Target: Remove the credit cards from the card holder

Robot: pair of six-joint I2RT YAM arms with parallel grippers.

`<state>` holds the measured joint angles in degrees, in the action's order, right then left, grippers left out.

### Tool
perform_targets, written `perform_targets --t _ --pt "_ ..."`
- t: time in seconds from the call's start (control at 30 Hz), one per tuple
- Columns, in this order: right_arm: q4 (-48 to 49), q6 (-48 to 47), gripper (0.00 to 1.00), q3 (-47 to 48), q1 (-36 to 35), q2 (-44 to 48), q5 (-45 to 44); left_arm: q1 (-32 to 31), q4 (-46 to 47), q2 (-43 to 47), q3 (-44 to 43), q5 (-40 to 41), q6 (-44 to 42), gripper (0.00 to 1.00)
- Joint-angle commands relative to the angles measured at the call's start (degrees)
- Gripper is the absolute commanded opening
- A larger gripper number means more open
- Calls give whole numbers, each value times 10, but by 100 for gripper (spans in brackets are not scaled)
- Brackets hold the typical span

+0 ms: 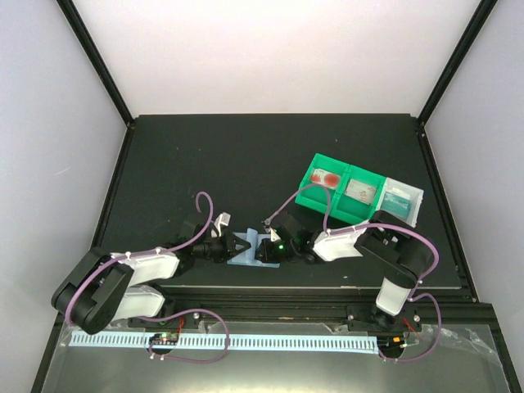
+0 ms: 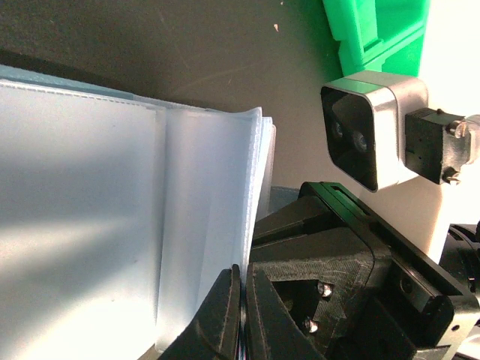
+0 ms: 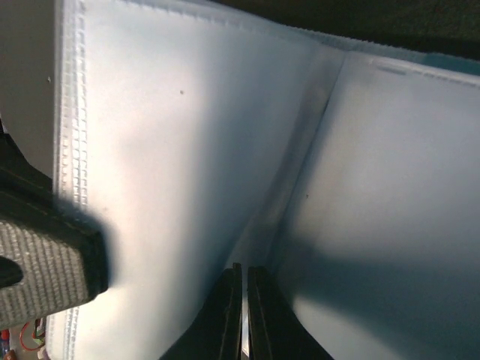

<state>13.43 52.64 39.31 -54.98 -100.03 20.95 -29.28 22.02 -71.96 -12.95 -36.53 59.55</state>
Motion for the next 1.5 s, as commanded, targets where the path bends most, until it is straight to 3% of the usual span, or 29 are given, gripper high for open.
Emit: perform_targets --t 0.0,0.17,0.43,0.73,0.83,1.03,1.2,1.27,1.47 --pt "-16 -3 7 -13 -4 -9 -16 -2 18 -9 -1 -4 1 3" --pt "-24 -9 7 -13 -4 5 -23 -2 -38 15 -16 15 -21 9" --pt "-56 -19 13 -7 -3 38 -42 -2 -195 95 -56 98 -82 29" --pt "-124 -45 25 8 -3 112 -82 -2 -334 165 -101 181 -133 74" --pt "-169 -61 32 12 -2 154 -124 -1 -375 185 -124 196 -151 97" --pt "-259 -84 47 14 1 260 -206 0 -447 250 -167 210 -193 99" --pt "-321 -89 78 15 2 368 -259 0 -513 301 -220 205 -245 99" --pt "-348 -90 99 17 3 410 -276 0 -550 317 -247 199 -267 99" --pt "-433 -104 100 55 3 525 -328 0 -589 373 -315 175 -303 99"
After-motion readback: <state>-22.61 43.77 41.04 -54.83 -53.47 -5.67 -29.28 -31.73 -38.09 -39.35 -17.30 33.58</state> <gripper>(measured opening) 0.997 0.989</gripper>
